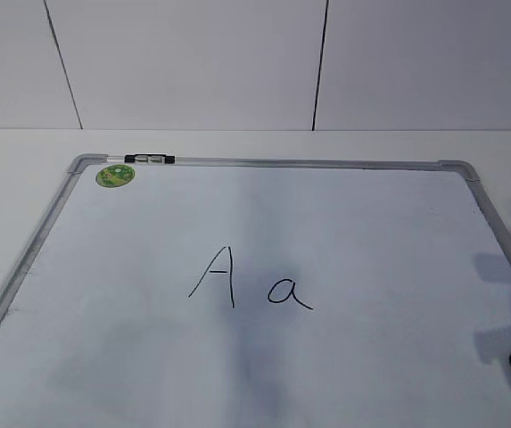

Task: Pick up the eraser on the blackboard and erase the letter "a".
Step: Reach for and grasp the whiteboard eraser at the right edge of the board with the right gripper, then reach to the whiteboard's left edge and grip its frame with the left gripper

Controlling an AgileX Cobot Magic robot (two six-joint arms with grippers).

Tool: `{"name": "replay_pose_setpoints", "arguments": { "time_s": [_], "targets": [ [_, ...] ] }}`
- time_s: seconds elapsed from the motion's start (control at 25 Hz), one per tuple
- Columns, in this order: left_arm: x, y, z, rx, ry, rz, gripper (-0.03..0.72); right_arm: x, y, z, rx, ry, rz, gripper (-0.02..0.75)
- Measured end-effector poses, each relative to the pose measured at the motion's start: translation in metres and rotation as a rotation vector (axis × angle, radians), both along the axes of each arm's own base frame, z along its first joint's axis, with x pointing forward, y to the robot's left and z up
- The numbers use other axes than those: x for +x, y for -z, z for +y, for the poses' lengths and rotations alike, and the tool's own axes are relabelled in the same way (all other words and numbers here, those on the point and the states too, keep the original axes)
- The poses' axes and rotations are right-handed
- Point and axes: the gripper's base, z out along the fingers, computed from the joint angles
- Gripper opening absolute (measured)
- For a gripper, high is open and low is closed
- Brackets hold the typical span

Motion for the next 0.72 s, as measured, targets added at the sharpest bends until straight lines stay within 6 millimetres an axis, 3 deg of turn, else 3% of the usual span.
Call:
{"name": "replay_pose_setpoints", "arguments": {
  "time_s": [0.72],
  "targets": [
    [0.0,0.0,0.0,0.0,0.0,0.0,0.245,0.0004,0.0,-0.0002,-0.003,-0.011,-0.004,0.535]
  ]
}}
